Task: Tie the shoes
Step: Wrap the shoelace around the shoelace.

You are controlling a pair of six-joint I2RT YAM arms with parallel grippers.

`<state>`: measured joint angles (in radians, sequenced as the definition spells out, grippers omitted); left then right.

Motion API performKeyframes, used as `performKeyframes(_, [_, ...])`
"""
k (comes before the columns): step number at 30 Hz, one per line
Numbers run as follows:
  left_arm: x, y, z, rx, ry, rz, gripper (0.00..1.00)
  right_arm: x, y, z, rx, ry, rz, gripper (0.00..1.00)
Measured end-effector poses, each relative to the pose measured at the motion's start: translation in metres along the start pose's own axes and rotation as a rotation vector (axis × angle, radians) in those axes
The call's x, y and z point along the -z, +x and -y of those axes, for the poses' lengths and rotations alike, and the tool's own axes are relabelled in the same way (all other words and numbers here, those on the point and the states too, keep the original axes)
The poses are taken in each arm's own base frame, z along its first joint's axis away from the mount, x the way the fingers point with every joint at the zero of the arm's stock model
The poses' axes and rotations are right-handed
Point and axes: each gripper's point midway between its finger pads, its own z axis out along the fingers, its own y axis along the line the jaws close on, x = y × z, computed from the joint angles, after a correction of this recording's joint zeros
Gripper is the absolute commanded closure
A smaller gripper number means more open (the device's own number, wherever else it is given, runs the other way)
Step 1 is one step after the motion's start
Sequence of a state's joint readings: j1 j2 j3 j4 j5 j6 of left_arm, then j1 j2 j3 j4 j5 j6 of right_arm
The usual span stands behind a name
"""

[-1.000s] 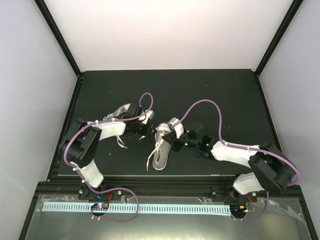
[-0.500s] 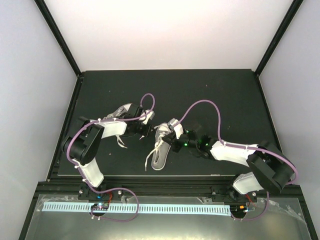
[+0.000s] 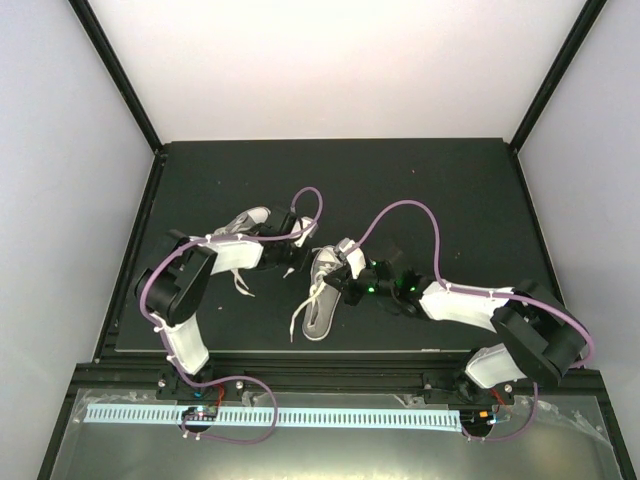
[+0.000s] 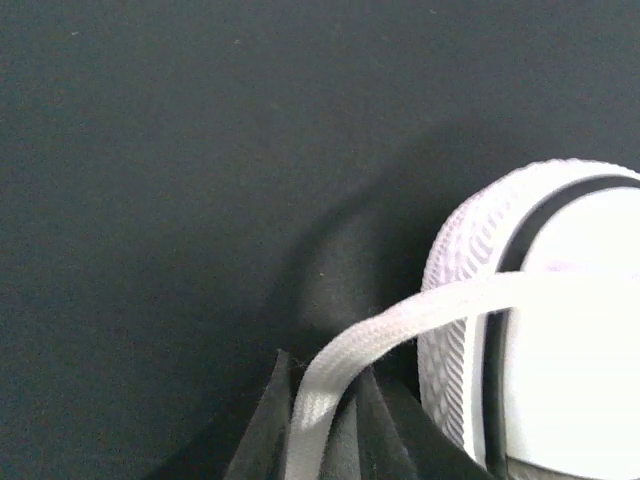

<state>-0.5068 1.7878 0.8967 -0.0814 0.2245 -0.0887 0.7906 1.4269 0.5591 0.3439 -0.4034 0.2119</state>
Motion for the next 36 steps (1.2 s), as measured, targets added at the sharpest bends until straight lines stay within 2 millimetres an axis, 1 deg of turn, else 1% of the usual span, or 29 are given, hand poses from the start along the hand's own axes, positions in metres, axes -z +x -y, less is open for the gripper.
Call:
performKeyframes(3, [-0.002,-0.003,-0.004,-0.007,-0.036,0.004,0.98,0.000,0.000,0.000,0.000,0.000,0.000,0.98])
performKeyframes(6, [-0.001,-0.003,-0.008,-0.005,-0.064,0.010,0.98,0.000,0.000,0.000,0.000,0.000,0.000,0.98])
performKeyframes(9, [0.009,0.004,-0.011,0.021,-0.092,0.017,0.98,0.000,0.000,0.000,0.000,0.001,0.000,0.98])
performKeyframes(10, [0.017,0.006,-0.011,0.034,-0.101,0.026,0.98,0.000,0.000,0.000,0.000,0.002,0.000,0.98])
performKeyframes(12, [0.036,0.005,-0.009,0.054,-0.107,0.054,0.98,0.000,0.000,0.000,-0.002,0.002,0.000,0.98])
performKeyframes(15, [0.071,-0.010,0.001,0.080,-0.092,0.144,0.99,0.000,0.000,0.001,-0.008,0.004,-0.002,0.98])
performKeyframes(17, [0.090,-0.013,0.005,0.107,-0.082,0.189,0.98,0.000,0.000,0.001,-0.011,0.007,-0.004,0.98])
performKeyframes(19, [0.108,-0.004,0.008,0.152,-0.073,0.211,0.98,0.000,-0.001,0.002,-0.017,0.013,-0.005,0.98])
performKeyframes(20, [0.113,0.005,0.009,0.174,-0.068,0.212,0.98,0.000,-0.002,0.002,-0.020,0.016,-0.006,0.98])
performKeyframes(21, [0.117,0.016,0.011,0.200,-0.057,0.204,0.98,0.000,-0.002,0.003,-0.023,0.021,-0.004,0.98])
performKeyframes(24, [0.122,0.062,0.020,0.278,0.005,0.137,0.98,0.001,-0.003,0.004,-0.036,0.029,-0.004,0.98])
performKeyframes(25, [0.122,0.078,0.026,0.304,0.036,0.104,0.98,0.001,-0.003,0.004,-0.039,0.031,-0.006,0.98])
performKeyframes(27, [0.125,0.099,0.042,0.328,0.103,0.046,0.99,0.001,-0.005,0.004,-0.043,0.032,-0.006,0.98])
performKeyframes(29, [0.131,0.110,0.061,0.331,0.171,0.000,0.99,0.001,-0.008,0.004,-0.045,0.033,-0.002,0.98])
performKeyframes(31, [0.140,0.117,0.086,0.318,0.261,-0.031,0.98,0.001,-0.012,0.004,-0.043,0.035,0.004,0.98])
performKeyframes(33, [0.149,0.123,0.107,0.306,0.337,-0.055,0.98,0.001,-0.016,0.003,-0.044,0.034,0.012,0.98])
performKeyframes(36, [0.159,0.132,0.132,0.294,0.422,-0.097,0.98,0.001,-0.020,0.002,-0.046,0.032,0.019,0.98])
